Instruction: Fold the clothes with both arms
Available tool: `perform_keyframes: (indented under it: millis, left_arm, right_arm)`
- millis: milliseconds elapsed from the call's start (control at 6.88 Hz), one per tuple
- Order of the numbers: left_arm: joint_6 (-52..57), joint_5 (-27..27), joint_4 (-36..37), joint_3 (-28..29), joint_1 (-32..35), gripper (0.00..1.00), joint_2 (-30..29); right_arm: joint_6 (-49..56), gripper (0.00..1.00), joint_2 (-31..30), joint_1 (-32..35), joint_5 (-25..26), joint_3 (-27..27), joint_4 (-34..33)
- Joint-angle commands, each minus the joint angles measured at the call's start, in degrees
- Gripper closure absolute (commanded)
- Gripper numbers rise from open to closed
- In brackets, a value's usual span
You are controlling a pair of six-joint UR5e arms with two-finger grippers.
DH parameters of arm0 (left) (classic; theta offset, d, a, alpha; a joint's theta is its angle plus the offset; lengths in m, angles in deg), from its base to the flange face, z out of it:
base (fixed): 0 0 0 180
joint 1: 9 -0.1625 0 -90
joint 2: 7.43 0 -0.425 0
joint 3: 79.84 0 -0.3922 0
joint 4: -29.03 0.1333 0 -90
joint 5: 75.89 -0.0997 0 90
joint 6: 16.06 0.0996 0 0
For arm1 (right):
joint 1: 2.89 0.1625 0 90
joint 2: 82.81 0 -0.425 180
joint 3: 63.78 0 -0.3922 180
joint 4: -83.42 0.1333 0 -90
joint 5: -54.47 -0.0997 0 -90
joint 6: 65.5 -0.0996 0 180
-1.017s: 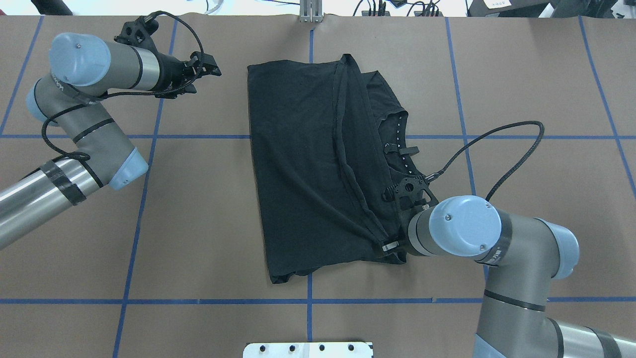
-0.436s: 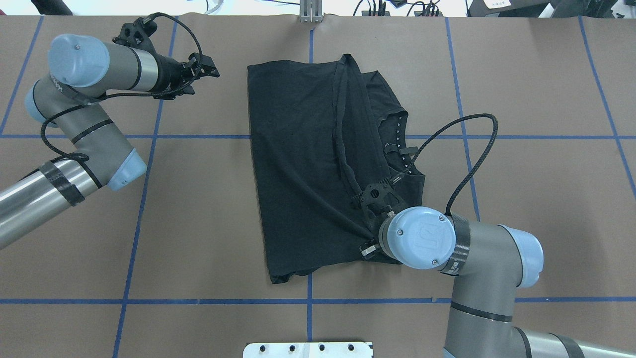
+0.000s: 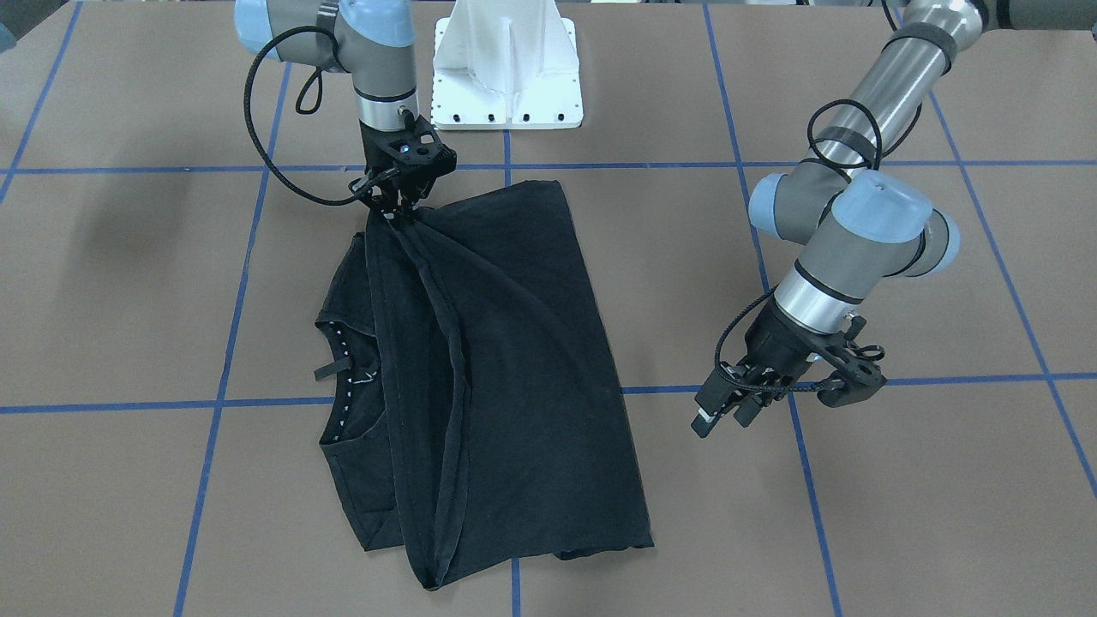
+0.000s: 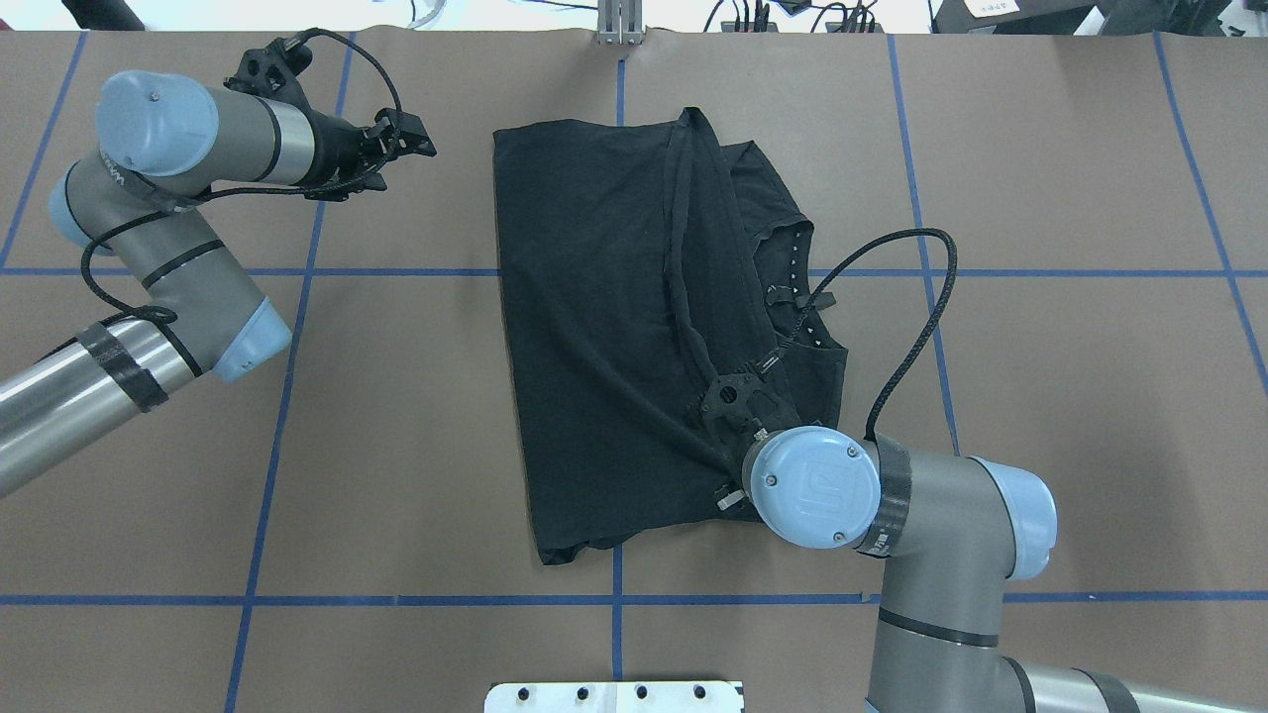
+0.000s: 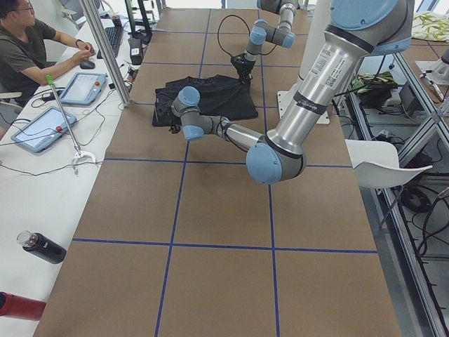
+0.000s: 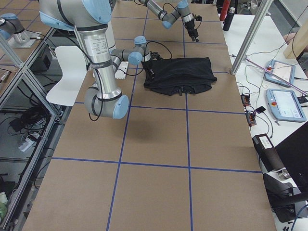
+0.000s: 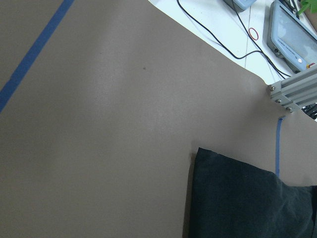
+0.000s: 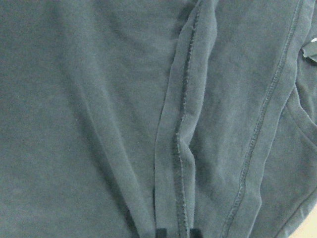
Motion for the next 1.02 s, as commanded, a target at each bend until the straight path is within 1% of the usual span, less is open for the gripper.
perform_keyframes:
  millis: [0, 436, 581, 726, 872]
  left_arm:
    - [0.0, 0.0, 0.0, 0.0, 0.0, 0.14, 0.0]
    - [-0.1, 0.0, 0.0, -0.1, 0.0, 0.14, 0.0]
    - [-0.1, 0.0, 0.0, -0.1, 0.0, 0.14, 0.1]
    - [-0.1, 0.0, 0.0, -0.1, 0.0, 0.14, 0.0]
    - [-0.1, 0.0, 0.0, -0.2, 0.0, 0.14, 0.0]
  right_arm:
    - [0.2, 0.71, 0.5, -0.5, 0.3, 0.4, -0.1]
    - [0.2, 0.72, 0.4, -0.5, 0.4, 1.0, 0.0]
    - [0.2, 0.78, 0.4, -0.5, 0.4, 1.0, 0.0]
    - [0.2, 1.0, 0.3, -0.5, 0.4, 1.0, -0.1]
    - [0.2, 1.0, -0.2, -0.4, 0.3, 1.0, 0.0]
